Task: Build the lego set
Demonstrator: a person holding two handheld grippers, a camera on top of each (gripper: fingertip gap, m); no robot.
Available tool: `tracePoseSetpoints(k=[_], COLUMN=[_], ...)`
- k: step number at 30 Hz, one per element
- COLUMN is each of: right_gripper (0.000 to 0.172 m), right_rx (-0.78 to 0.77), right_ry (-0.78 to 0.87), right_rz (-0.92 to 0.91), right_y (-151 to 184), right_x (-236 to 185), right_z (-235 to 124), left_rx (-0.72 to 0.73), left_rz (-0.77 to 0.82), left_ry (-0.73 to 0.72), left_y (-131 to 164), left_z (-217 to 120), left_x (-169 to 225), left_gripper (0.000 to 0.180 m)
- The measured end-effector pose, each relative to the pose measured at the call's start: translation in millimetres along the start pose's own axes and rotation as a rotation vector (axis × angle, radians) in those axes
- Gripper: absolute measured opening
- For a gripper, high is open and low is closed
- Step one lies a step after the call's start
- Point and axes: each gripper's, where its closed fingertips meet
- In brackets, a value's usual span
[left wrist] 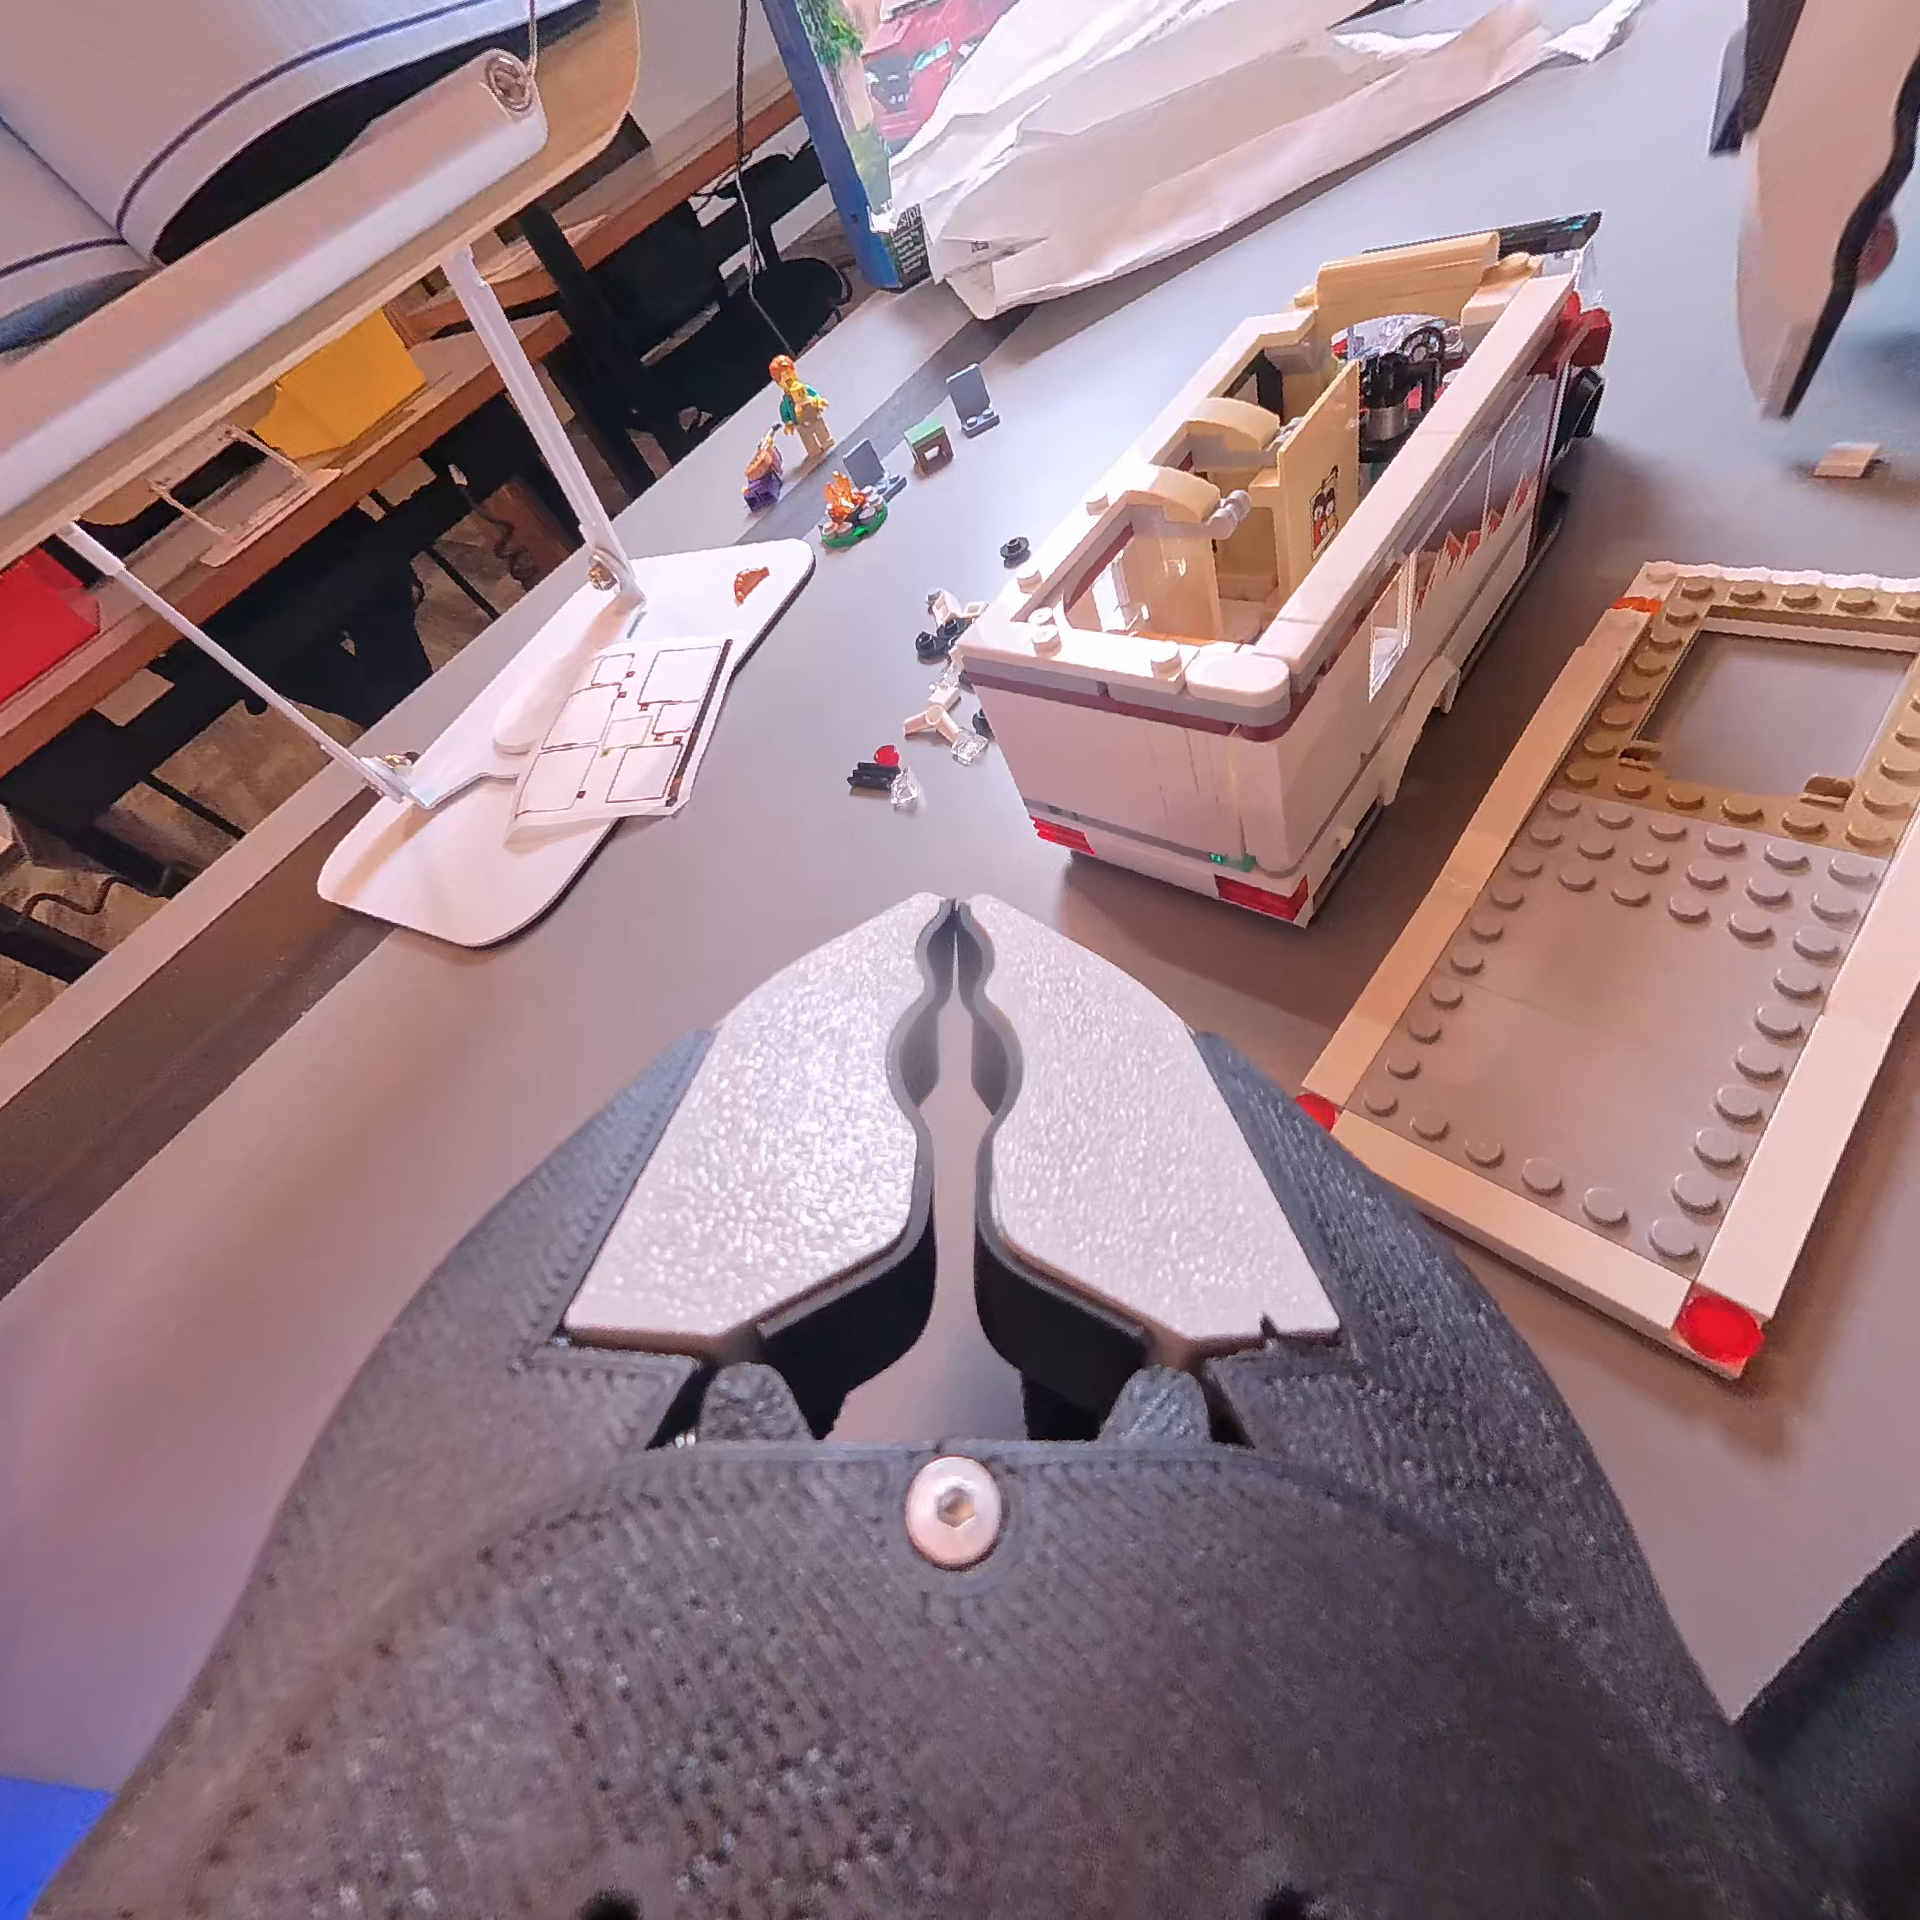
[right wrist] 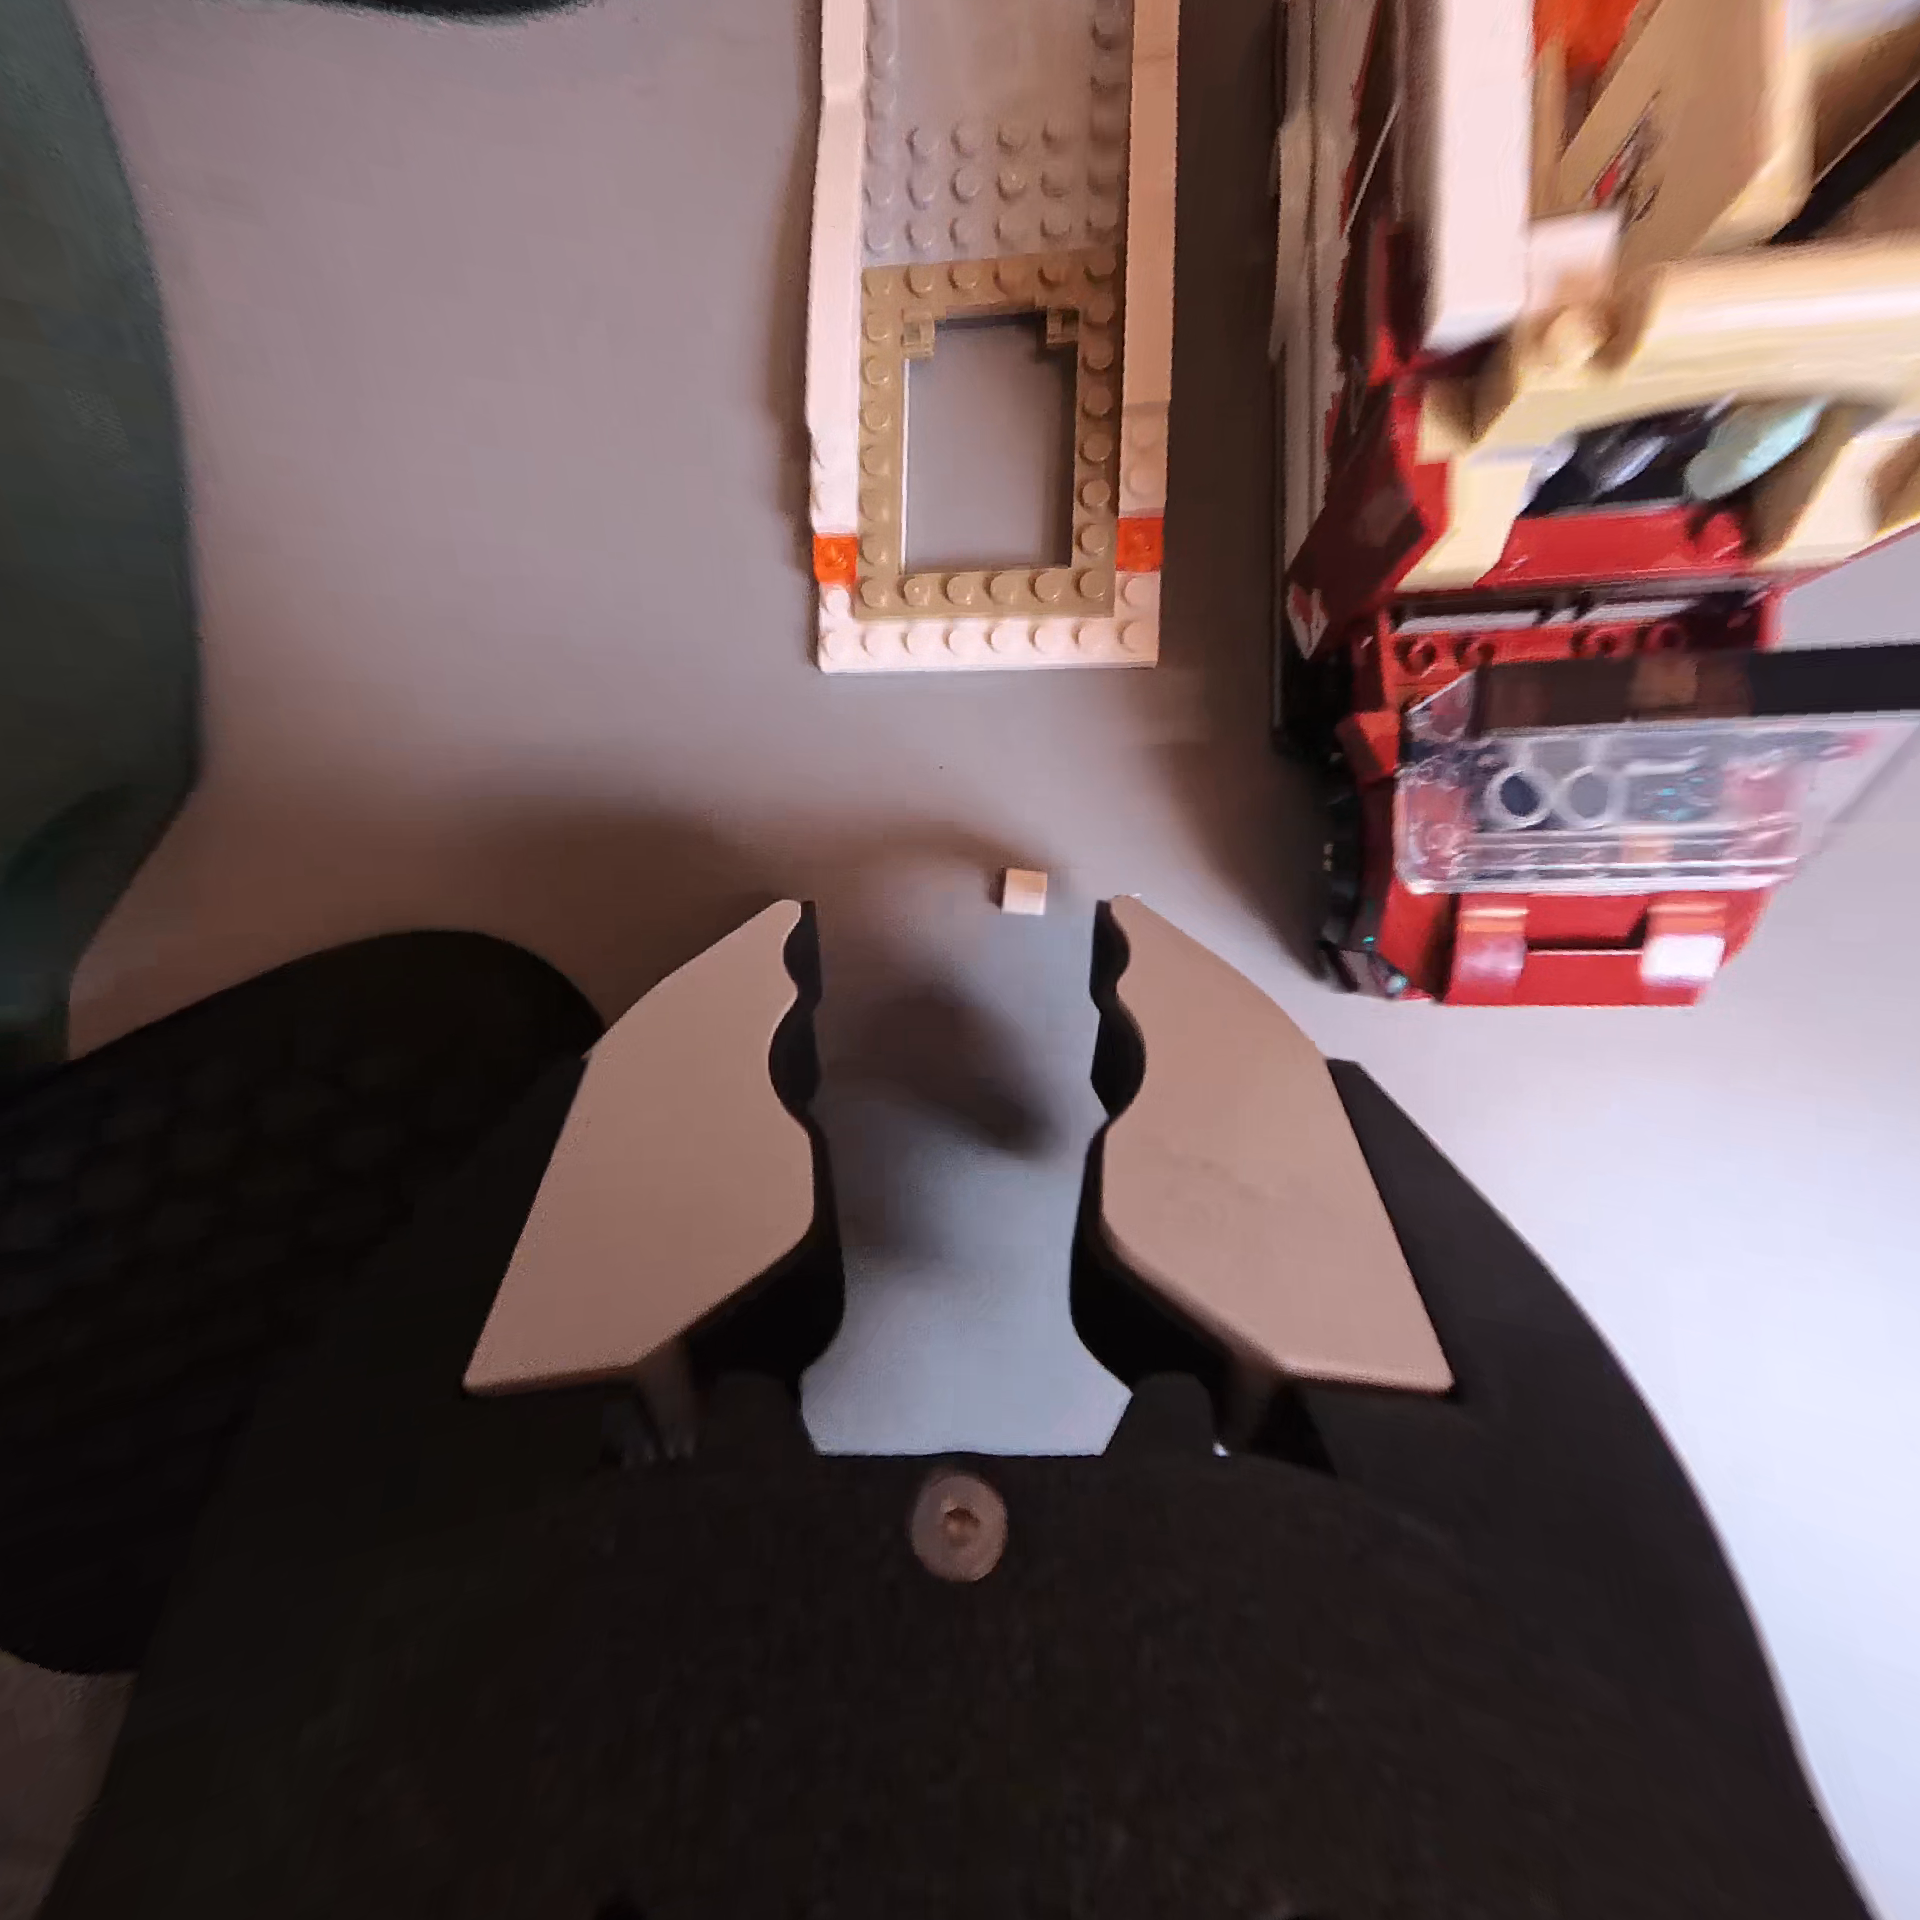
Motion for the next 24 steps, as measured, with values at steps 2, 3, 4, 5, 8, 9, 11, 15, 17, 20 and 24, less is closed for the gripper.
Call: tracePoseSetpoints(k=[2, 3, 4, 5, 8, 9, 11, 15, 17, 20, 24], right_gripper=[0.042, 0.035, 0.028, 0.021, 0.016, 0.015, 0.013, 0.013, 0.013, 0.016, 0.017], right_rx=[0.13, 0.205, 0.272, 0.315, 0.302, 0.269, 0.206, 0.081, 0.057, 0.013, -0.019], right_ry=[0.036, 0.093, 0.173, 0.25, 0.388, 0.371, 0.321, 0.274, 0.238, 0.198, 0.143], right_rz=[-0.02, -0.032, -0.042, -0.046, -0.026, -0.029, -0.041, -0.069, -0.066, -0.066, -0.053], right_y=[-26.4, -42.6, -57.7, -69.1, -83.7, -84.2, -83.2, -75.4, -75.6, -75.2, -78.1], right_x=[10.2, 24.5, 45.1, 68.3, 138.9, 154.3, 176.3, 201.4, 204.7, 208.1, 209.1], right_z=[-24.7, -40.6, -56.4, -69.3, -72.8, -61.4, -32.7, 10.6, 20.7, 29.1, 35.2], left_rx=[-0.001, -0.001, -0.001, 0.0, 0.002, 0.003, 0.003, 0.006, 0.008, 0.008, 0.006], left_rz=[0.003, 0.004, 0.006, 0.008, 0.011, 0.012, 0.014, 0.021, 0.022, 0.029, 0.038], left_ry=[0.0, 0.0, 0.0, 0.001, 0.004, 0.004, 0.005, 0.009, 0.013, 0.019, 0.022], left_y=[0.1, 0.1, 0.1, -0.1, -0.2, -0.1, 0.3, 0.8, 0.4, 0.5, 0.7], left_z=[0.2, 0.4, 0.5, 0.7, 0.8, 0.6, 0.2, -0.5, -0.5, -0.3, -0.1], left_x=[0.1, 0.1, 0.1, 0.2, 0.4, 0.1, -0.3, -0.7, -0.3, 0.7, 1.8], left_gripper=[0.0, 0.0, 0.0, 0.0, 0.0, 0.0, 0.0, 0.0, 0.0, 0.0, 0.0])
Point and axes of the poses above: each gripper's, where its closed fingertips meet, z out along the fingers, y out of its underside, x = y × z across the jaws, and after that the axes turned 1 degree about x, right-handed
